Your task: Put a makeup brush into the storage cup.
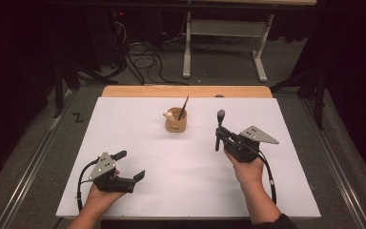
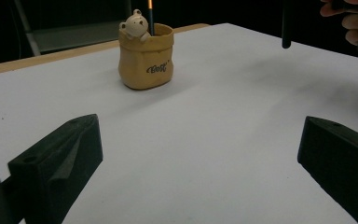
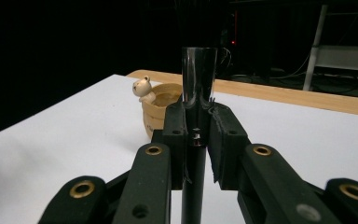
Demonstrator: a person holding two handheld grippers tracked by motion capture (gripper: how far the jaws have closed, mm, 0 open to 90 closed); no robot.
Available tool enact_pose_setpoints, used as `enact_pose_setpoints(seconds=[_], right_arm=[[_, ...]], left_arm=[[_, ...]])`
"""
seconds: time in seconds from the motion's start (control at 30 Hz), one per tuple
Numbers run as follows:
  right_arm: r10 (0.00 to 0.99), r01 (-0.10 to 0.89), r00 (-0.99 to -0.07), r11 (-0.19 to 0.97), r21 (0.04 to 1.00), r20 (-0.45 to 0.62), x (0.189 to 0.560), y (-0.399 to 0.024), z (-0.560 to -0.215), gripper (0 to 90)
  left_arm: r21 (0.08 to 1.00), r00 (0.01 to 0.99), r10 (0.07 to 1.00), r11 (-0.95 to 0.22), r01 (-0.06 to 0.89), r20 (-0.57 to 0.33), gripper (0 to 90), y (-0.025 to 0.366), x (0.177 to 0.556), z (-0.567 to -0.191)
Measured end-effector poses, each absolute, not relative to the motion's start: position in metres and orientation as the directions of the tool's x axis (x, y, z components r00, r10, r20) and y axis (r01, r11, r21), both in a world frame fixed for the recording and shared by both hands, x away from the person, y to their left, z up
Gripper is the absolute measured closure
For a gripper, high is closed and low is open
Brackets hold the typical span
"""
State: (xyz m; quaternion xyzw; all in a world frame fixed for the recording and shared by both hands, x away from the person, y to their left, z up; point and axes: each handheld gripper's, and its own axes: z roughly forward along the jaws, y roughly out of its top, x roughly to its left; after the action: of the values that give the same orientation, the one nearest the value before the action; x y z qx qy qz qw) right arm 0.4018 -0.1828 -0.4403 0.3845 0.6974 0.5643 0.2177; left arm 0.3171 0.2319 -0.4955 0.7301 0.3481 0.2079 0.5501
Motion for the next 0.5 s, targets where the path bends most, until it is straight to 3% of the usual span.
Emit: enact_pose_setpoints(seconds=[0.5], right_arm=[[0.771,0.286,-0.628,0.096,0.954,0.111,0.436,-0.153,-0.431,79.1]], left_arm=[[0.945,0.673,0.735,-0.157,0.287,-0.082,0.6,0.233,0.318,-0.496]])
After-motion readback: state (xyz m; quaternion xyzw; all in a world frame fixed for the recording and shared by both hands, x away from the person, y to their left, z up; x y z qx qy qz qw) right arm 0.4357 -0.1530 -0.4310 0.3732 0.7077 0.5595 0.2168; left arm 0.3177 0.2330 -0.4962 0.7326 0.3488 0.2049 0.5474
